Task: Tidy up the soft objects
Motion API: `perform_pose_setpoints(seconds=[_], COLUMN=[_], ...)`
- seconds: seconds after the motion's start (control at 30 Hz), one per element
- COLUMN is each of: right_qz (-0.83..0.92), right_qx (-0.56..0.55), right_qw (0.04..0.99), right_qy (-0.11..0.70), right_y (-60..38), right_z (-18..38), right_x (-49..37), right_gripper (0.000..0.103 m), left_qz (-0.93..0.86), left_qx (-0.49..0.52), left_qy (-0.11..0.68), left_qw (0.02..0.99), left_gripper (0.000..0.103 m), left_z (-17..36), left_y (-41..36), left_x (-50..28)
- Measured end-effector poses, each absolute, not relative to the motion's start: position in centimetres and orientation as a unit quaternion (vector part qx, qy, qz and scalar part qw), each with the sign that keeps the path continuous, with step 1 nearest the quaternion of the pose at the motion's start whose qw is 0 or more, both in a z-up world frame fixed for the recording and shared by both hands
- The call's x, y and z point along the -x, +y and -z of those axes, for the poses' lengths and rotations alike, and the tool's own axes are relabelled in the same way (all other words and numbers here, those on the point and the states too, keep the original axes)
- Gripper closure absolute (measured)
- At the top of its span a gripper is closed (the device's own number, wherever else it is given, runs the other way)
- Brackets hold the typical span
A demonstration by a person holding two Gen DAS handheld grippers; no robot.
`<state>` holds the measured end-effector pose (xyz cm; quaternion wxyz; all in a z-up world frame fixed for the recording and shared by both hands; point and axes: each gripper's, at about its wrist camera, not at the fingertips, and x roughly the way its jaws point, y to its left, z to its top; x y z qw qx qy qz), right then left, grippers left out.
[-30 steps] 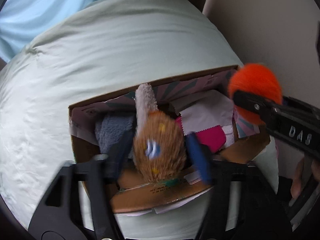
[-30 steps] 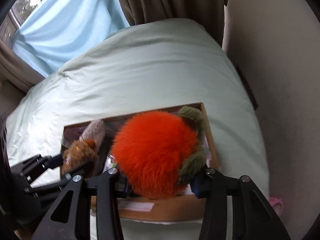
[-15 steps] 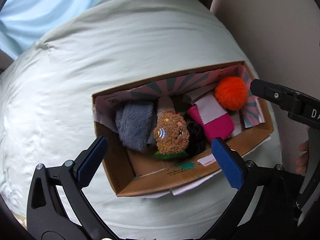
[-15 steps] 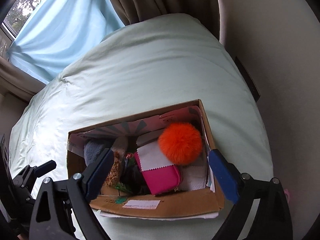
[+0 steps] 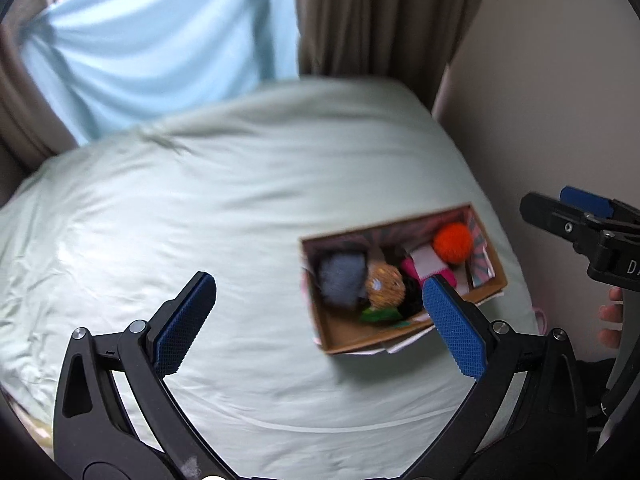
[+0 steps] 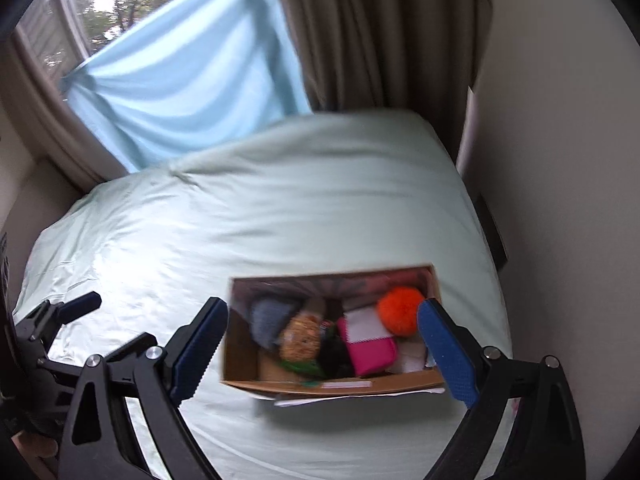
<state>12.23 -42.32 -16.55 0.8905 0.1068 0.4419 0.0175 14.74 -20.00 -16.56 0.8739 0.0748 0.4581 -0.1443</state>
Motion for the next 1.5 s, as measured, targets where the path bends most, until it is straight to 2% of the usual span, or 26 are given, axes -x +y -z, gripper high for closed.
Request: perform_pose_setpoints(seconds=[0.3,0.6,0.87,1.5], right_qz=[-0.031,-0.006,0.017,0.038], right_qx=[-0.079,-0.055,-0.024,-0.025], right_qw=[0.925,0.950,0.964,0.967], right_qy=[0.370,0.307,0.266,0.250], right_y=[-34.9,-29.8,-27.4,-25.9], right_z=[7.4,2.7,1.1,0.5], right_x=[-8.0,-2.8,-0.4,0.1], right_gripper=[0.008,0.008,0.008,0.008], left_qz=[0.108,0.081,0.078,0.089], left_qx=[-0.020,-0.011,-0.020,-0.027], left_qy=[0.351,0.271,0.239,0.232], left_qw=[0.930,0.959,0.968,0.968], left_gripper=[0.000,0.000,0.000,0.000], left_z=[6.1,0.2,-0.3,0.4], left_y=[-10.1,-4.8,-3.9,-3.4], left_x=[-9.8,-5.0,-3.0,-2.6])
